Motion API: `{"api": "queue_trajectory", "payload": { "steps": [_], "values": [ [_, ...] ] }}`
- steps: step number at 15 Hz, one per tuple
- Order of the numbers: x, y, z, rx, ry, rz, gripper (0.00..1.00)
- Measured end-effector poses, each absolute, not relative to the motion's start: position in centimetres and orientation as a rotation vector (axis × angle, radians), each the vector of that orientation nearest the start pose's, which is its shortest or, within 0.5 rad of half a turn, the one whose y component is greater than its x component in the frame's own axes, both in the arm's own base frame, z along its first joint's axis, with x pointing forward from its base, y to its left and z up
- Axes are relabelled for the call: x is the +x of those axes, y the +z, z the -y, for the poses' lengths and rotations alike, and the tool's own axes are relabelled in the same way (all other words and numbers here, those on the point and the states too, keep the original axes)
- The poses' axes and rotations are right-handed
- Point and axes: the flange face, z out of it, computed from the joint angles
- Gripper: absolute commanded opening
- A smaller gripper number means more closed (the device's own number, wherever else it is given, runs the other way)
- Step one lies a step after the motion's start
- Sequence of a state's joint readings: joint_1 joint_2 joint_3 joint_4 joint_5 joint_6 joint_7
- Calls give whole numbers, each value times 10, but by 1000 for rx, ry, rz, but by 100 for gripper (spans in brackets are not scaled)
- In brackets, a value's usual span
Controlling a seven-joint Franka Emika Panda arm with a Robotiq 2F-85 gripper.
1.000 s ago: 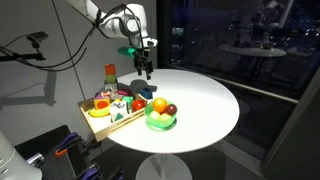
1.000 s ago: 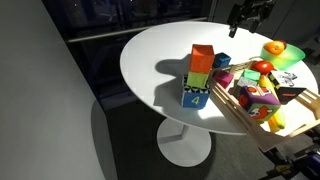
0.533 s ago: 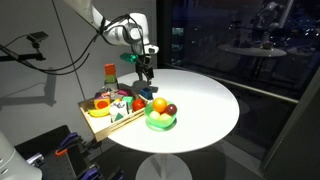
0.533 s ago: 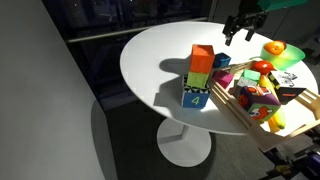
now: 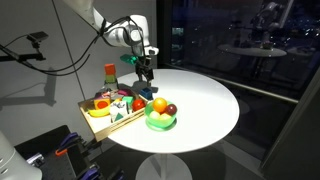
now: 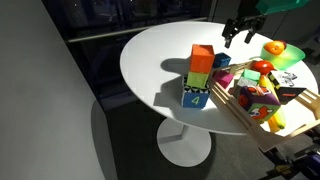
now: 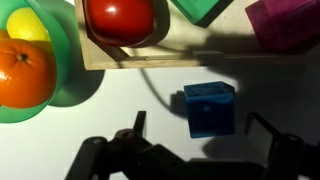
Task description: Pick up the blue block from the table and put it in the wooden tray
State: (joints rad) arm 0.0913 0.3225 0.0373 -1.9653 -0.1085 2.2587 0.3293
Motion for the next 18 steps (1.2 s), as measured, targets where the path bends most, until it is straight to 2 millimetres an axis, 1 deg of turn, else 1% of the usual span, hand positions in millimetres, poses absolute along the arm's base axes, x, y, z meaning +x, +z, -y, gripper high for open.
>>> {"api": "queue_trajectory", "payload": {
  "steps": [4,8,12,15,16,17,18],
  "values": [
    [606,287,-77,-3203,8,-205,100],
    [610,268,-85,-3180,-26,-192,100],
    [613,255,-93,-3163,-63,-168,100],
    [616,248,-95,-3155,-101,-161,100],
    [617,247,-95,-3153,-114,-162,75],
    [618,245,-95,-3151,-125,-162,73],
    [619,243,-94,-3151,-133,-163,66]
  ]
}}
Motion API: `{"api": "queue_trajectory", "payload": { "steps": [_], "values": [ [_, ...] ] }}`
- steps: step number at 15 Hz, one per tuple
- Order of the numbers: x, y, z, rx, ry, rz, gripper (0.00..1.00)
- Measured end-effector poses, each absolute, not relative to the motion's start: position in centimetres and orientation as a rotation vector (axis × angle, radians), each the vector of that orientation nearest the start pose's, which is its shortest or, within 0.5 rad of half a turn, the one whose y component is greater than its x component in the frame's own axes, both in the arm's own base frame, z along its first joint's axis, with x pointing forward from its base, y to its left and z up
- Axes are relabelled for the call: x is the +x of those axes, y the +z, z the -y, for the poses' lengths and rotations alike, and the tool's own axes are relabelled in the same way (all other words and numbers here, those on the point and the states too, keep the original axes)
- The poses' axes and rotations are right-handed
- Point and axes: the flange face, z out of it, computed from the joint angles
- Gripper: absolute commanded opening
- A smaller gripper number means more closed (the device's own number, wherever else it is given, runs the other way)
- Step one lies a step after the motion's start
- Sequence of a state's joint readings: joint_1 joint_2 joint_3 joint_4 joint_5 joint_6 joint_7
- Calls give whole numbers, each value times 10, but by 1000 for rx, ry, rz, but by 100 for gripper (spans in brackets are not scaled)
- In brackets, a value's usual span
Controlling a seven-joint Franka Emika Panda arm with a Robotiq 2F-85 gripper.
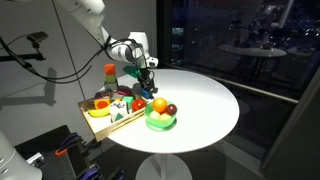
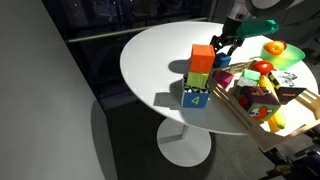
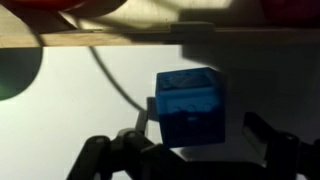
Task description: Pick up the blue block from the table and put it in the wooden tray
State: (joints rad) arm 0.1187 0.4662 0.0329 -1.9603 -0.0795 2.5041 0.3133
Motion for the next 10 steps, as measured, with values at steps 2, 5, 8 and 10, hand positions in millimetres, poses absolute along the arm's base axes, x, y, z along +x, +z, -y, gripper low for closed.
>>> {"api": "queue_trajectory", "payload": {
  "steps": [2,5,8,10],
  "values": [
    [620,237,-92,-3153,-147,-166,49],
    [622,235,-91,-3158,-167,-174,33],
    [623,238,-90,-3161,-183,-182,32],
    [623,245,-89,-3158,-197,-184,32]
  ]
}}
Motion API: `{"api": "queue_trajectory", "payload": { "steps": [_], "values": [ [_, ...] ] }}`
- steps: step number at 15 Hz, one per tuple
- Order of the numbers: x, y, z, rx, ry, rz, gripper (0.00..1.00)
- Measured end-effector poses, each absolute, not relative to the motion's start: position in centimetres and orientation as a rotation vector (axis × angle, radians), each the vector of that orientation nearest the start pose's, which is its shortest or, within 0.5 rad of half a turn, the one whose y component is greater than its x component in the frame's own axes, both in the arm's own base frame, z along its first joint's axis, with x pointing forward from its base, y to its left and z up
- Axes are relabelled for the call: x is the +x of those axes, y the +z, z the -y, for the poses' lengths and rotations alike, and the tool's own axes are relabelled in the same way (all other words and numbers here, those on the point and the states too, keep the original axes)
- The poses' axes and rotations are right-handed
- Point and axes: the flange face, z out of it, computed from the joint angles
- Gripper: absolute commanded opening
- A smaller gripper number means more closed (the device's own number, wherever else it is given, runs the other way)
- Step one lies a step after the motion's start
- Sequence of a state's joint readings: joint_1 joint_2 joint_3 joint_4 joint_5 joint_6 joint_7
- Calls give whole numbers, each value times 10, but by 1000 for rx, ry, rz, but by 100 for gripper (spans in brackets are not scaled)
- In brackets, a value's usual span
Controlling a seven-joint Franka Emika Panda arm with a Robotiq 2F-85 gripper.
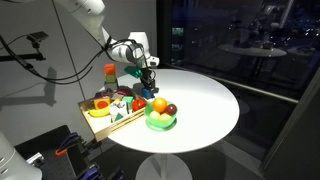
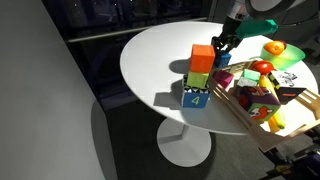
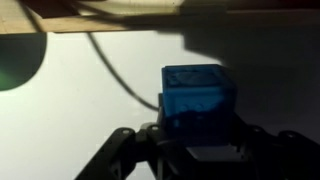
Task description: Pick up the blue block from the table and put it in the wooden tray
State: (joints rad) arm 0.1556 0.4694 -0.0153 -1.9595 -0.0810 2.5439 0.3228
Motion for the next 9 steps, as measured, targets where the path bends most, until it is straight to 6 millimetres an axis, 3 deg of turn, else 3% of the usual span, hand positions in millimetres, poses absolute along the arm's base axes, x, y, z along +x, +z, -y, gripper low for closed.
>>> {"api": "queue_trajectory", "payload": {
  "steps": [4,9],
  "values": [
    [617,261,-88,-3154,-220,-182,32],
    [594,278,-80,-3156,-216,-165,32]
  ]
}}
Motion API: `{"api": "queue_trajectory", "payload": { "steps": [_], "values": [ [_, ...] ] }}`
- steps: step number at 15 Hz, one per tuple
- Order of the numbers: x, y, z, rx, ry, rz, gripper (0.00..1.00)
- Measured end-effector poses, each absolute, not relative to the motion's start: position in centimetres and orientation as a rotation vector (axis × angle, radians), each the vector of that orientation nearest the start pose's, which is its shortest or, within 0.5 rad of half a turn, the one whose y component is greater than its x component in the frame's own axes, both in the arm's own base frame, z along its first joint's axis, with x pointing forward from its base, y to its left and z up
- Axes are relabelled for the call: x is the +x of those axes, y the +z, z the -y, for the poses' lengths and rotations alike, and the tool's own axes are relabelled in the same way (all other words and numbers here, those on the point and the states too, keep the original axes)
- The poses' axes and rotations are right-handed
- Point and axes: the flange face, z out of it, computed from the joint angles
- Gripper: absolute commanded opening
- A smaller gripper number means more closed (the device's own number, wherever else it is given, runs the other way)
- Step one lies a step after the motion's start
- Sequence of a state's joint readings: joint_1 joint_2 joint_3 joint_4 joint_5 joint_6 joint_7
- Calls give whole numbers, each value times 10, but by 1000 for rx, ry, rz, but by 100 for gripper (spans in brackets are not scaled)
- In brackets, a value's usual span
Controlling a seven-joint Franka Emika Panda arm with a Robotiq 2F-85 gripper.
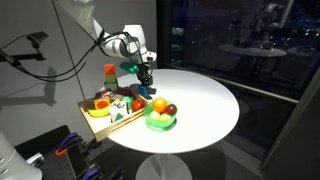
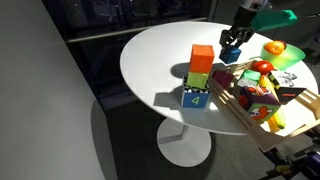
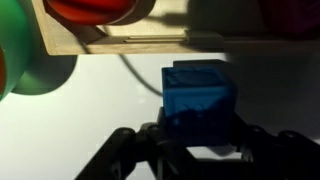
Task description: Pick up the blue block from the table and put it in the wooden tray
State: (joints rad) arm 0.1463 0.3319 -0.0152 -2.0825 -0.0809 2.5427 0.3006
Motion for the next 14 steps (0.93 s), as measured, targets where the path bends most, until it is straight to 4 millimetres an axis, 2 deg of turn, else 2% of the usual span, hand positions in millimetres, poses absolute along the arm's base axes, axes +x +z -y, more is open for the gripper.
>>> {"api": "queue_trajectory", "payload": {
  "steps": [4,5,7,9,11,14],
  "values": [
    [567,295,-73,-3159,-217,-105,32],
    [559,298,-72,-3160,-215,-87,36],
    [544,302,-69,-3163,-204,-51,83],
    [528,301,-67,-3168,-183,-9,85],
    [514,301,-66,-3171,-165,35,99],
    [496,310,-62,-3173,-159,105,100]
  ]
}}
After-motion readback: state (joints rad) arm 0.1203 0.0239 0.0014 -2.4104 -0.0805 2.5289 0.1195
